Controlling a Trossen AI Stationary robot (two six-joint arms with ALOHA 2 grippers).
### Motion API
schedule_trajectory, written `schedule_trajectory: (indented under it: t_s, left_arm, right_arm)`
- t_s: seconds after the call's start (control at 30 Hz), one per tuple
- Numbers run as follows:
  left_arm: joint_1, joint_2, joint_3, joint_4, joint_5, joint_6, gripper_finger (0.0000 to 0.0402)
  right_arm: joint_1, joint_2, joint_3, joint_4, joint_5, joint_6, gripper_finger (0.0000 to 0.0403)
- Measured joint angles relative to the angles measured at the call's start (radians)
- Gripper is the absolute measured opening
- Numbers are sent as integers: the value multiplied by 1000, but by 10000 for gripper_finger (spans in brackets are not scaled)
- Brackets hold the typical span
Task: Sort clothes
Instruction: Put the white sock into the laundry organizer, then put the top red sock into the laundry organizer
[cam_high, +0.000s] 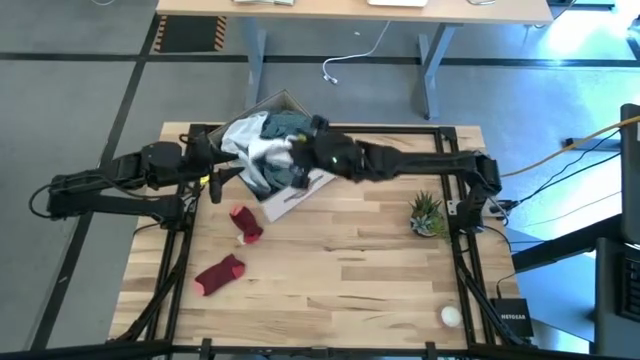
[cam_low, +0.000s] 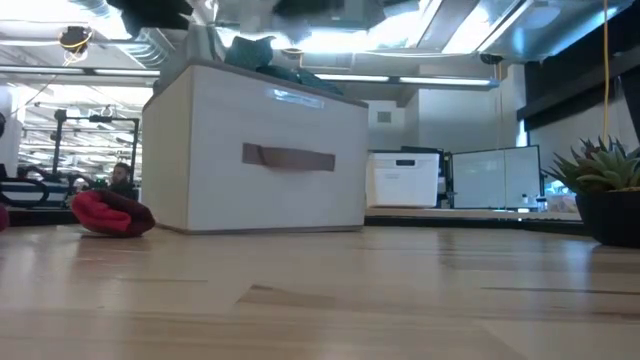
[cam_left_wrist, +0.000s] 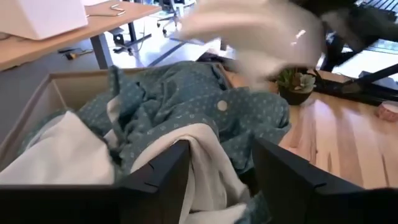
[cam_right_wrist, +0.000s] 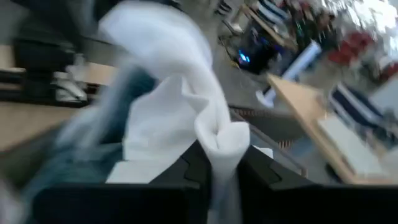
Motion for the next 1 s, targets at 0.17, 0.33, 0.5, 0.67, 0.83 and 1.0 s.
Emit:
schedule_trajectory:
  t_s: [0.17,0.33,0.5,0.67,0.83,1.0]
  left_arm:
    - [1,-17,1,-30,0,-31,171]
    - [2,-16,2,-57,43,-44,171]
    - [0,-22,32,-76,98,-23,171]
    - [-1,-25,64,-130,110,-14,171]
    - [-1,-8,63,-167,142,5,171]
    - [-1,16,63,-197,178,2,171]
  right_arm:
    - [-88,54,-4,-16,-90,122,95]
    - [-91,46,-3,-30,-104,148,171]
    - [-34,-48,-2,-50,-96,139,241]
    - [67,-125,0,-181,-87,165,273]
    - [184,-148,-1,-357,-84,187,277]
    - [293,-146,-49,-393,-85,217,277]
